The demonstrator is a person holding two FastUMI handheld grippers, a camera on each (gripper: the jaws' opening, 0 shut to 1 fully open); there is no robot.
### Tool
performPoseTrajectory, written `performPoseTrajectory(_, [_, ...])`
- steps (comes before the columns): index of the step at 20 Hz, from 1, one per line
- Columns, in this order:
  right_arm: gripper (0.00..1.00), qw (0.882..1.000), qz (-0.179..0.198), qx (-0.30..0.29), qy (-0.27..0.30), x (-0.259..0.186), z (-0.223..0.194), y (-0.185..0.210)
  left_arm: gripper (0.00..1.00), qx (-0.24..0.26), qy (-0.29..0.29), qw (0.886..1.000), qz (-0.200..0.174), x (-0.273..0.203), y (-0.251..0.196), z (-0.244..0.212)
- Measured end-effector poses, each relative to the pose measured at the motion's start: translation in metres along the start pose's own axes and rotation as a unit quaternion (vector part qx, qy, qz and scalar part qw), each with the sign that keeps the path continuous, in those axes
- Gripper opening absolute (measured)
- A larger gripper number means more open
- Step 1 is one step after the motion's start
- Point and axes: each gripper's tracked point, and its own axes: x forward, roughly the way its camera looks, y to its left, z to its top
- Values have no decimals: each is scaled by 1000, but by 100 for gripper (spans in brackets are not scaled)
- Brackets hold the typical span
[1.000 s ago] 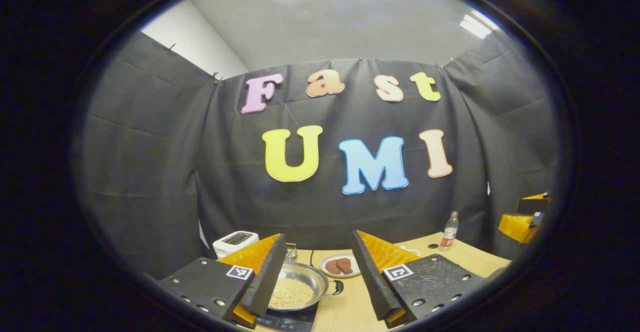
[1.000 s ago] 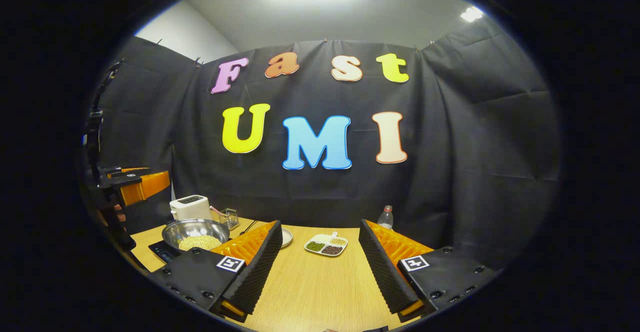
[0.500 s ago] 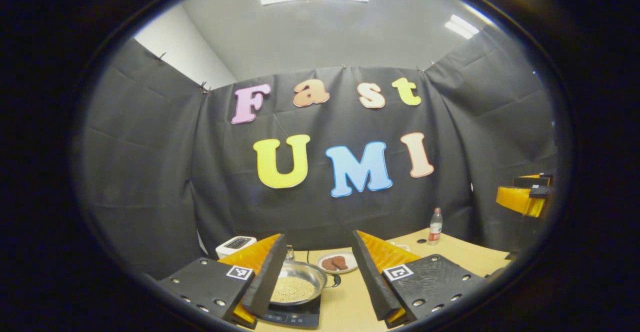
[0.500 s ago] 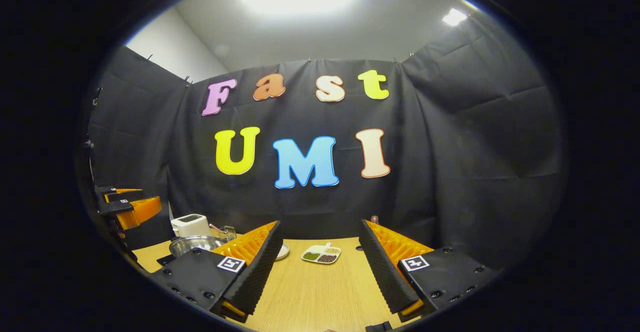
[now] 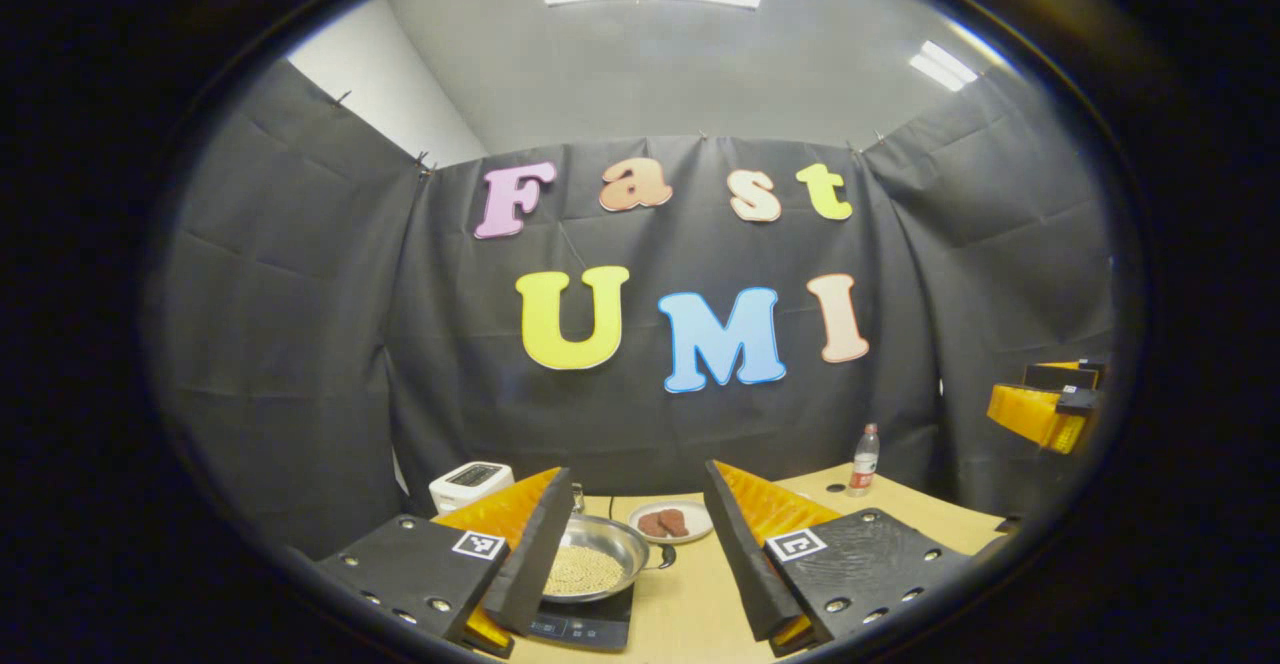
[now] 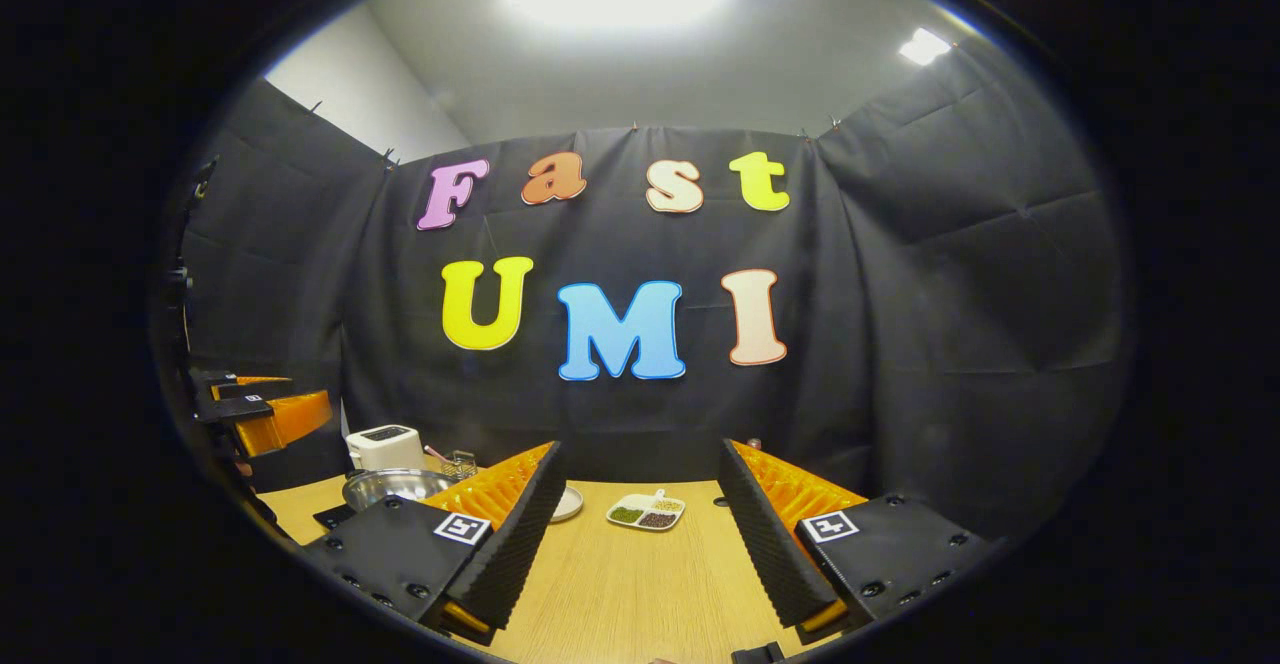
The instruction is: First push the handle of the pot to place it horizontally, then grasp the pot with both hands and set it on the induction cooktop.
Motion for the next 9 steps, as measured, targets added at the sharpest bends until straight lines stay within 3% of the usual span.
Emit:
performPoseTrajectory(4, [97,1000,3,3,-2,2,0,2,77,5,-6,1000,14,-5,7,4])
performPoseTrajectory(5, [93,1000,6,3,-2,0,0,1,77,4,-7,1000,17,-6,8,4])
performPoseTrajectory(6, [97,1000,8,2,-2,1,-1,2,77,1,-8,1000,19,-8,8,5])
performPoseTrajectory(9, [97,1000,11,2,-6,1,0,2,77,0,-12,1000,27,-12,9,8])
